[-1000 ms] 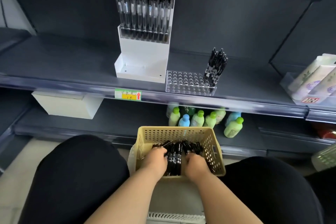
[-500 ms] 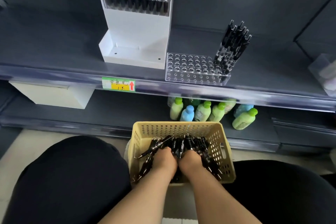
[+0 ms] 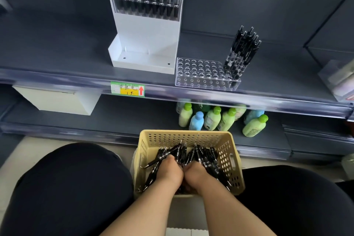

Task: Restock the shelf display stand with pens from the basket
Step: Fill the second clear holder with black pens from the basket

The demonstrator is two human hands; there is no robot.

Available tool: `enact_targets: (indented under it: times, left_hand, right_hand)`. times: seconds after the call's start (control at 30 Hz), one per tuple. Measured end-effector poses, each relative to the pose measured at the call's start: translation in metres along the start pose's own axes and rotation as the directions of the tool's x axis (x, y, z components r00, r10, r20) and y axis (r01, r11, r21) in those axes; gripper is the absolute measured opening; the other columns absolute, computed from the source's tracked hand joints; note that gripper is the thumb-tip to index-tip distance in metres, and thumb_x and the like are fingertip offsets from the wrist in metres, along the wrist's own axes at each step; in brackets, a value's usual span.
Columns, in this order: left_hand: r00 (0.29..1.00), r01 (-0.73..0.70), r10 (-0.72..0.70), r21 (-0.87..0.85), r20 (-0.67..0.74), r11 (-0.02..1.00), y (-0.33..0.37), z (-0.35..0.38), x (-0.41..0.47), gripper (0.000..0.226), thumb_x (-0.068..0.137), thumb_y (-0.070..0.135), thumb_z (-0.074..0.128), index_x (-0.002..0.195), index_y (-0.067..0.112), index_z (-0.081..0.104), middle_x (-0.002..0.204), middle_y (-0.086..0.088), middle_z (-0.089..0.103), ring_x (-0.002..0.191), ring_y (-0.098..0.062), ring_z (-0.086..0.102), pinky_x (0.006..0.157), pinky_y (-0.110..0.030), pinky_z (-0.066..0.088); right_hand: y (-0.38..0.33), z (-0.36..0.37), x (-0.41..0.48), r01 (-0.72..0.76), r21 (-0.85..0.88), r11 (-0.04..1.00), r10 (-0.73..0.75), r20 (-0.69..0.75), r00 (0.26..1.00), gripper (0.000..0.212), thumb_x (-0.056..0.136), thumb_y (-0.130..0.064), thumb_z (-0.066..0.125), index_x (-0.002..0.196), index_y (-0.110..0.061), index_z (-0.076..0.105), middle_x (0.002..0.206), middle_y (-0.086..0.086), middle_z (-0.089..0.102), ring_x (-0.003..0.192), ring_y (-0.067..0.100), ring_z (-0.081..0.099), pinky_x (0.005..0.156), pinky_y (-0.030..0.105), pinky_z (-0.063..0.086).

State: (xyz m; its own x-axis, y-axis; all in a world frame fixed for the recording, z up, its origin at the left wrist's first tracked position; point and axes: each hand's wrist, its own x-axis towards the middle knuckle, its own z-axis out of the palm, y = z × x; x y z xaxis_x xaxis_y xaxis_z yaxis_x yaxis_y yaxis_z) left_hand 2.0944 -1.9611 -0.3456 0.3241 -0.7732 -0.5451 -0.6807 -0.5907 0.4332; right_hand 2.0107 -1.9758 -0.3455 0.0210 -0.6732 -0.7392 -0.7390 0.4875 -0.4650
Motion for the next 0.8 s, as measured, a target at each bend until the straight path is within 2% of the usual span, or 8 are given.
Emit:
enact_targets:
  times: [0.07,0.17,0.3,0.4,0.53,0.63,0.73,0.8]
  left_hand:
    - [0.999,-0.013,0.011,-0.068,-0.034,0.998,-0.004,-0.003,-0.004,0.019,0.092,0.016,0.044,0.108,0.008,0.051,0.113,-0.012,0.060,0.104,-0.030,0.057,0.084,-0.032,0.044]
    - [0.993,-0.070,0.052,-0.167,-0.106,0.983,-0.006,-0.011,-0.011,0.018,0.093,0.016,0.045,0.110,0.011,0.049,0.112,-0.009,0.060,0.103,-0.028,0.058,0.079,-0.029,0.043]
    - [0.975,-0.158,0.087,-0.364,-0.204,0.918,0.001,-0.025,-0.025,0.031,0.093,0.014,0.049,0.124,0.014,0.046,0.113,-0.005,0.063,0.105,-0.025,0.058,0.080,-0.027,0.041]
    - [0.957,-0.232,0.118,-0.449,-0.267,0.863,0.009,-0.038,-0.038,0.028,0.091,0.010,0.050,0.118,0.017,0.047,0.101,0.000,0.067,0.096,-0.023,0.062,0.077,-0.027,0.045]
    - [0.911,-0.346,0.157,-0.498,-0.382,0.795,0.019,-0.062,-0.056,0.020,0.094,0.023,0.050,0.114,0.019,0.054,0.103,0.004,0.063,0.097,-0.016,0.059,0.078,-0.026,0.042]
    - [0.872,-0.419,0.184,-0.500,-0.453,0.758,0.026,-0.078,-0.068,0.025,0.095,0.031,0.049,0.115,0.020,0.057,0.107,0.003,0.063,0.101,-0.013,0.058,0.084,-0.025,0.045]
    - [0.824,-0.500,0.224,-0.481,-0.521,0.720,0.036,-0.099,-0.081,0.015,0.093,0.028,0.054,0.106,0.023,0.059,0.099,0.009,0.063,0.092,-0.005,0.059,0.069,-0.005,0.040]
    - [0.796,-0.556,0.281,-0.465,-0.537,0.689,0.049,-0.113,-0.087,0.011,0.091,0.028,0.057,0.102,0.027,0.060,0.095,0.014,0.064,0.088,0.002,0.058,0.068,-0.004,0.042]
  right_hand:
    - [-0.002,0.003,-0.009,0.035,0.070,0.997,-0.032,-0.053,0.998,0.014,0.090,-0.027,0.056,0.090,-0.013,0.051,0.088,0.005,0.057,0.075,0.021,0.056,0.067,0.028,0.043]
    - [-0.006,0.001,-0.020,0.123,0.108,0.987,-0.098,-0.215,0.972,0.024,0.089,-0.019,0.055,0.110,-0.011,0.048,0.105,0.008,0.061,0.097,0.025,0.058,0.079,0.025,0.042]
    - [-0.017,-0.004,-0.040,0.274,0.253,0.928,-0.169,-0.370,0.914,0.011,0.088,-0.011,0.054,0.095,-0.014,0.046,0.084,-0.002,0.058,0.084,0.020,0.055,0.074,0.027,0.043]
    - [-0.025,-0.010,-0.056,0.400,0.241,0.884,-0.259,-0.459,0.850,0.009,0.090,-0.014,0.055,0.092,-0.015,0.047,0.079,-0.007,0.055,0.078,0.014,0.053,0.066,0.019,0.036]
    - [-0.035,-0.022,-0.081,0.524,0.210,0.825,-0.347,-0.544,0.764,0.011,0.090,-0.015,0.058,0.095,-0.016,0.048,0.083,-0.005,0.059,0.073,0.007,0.055,0.057,0.002,0.037]
    - [-0.038,-0.034,-0.100,0.600,0.255,0.758,-0.365,-0.597,0.715,0.026,0.088,-0.010,0.058,0.109,-0.017,0.042,0.085,-0.007,0.059,0.070,0.001,0.057,0.056,0.007,0.042]
    - [-0.046,-0.054,-0.118,0.669,0.278,0.690,-0.373,-0.655,0.657,0.030,0.088,-0.010,0.057,0.112,-0.016,0.039,0.080,-0.006,0.061,0.062,0.005,0.059,0.054,0.020,0.045]
    - [-0.053,-0.074,-0.126,0.703,0.296,0.647,-0.356,-0.697,0.622,0.022,0.090,-0.013,0.056,0.105,-0.018,0.041,0.080,-0.004,0.061,0.063,0.010,0.063,0.060,0.030,0.051]
